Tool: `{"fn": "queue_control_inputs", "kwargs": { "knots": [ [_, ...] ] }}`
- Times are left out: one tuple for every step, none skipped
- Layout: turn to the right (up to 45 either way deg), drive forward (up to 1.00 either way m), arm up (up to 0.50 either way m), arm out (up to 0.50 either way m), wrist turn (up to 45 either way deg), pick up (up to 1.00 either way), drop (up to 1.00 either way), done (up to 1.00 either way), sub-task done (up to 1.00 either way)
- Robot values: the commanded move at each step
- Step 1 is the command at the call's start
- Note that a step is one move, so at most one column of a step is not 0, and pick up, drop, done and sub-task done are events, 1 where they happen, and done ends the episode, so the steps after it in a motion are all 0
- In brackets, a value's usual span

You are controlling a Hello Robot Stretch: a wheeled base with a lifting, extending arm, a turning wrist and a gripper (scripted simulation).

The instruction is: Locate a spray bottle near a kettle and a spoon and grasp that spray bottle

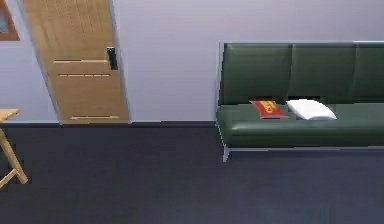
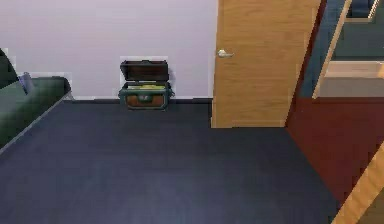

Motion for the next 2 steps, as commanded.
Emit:
{"fn": "queue_control_inputs", "kwargs": {
  "knots": [
    [-45.0, 0.0, 0.0, 0.0, 0.0, 0.0, 0.0, 0.0, 0.0],
    [0.0, 0.2, 0.0, 0.0, 0.0, 0.0, 0.0, 0.0, 0.0]
  ]
}}
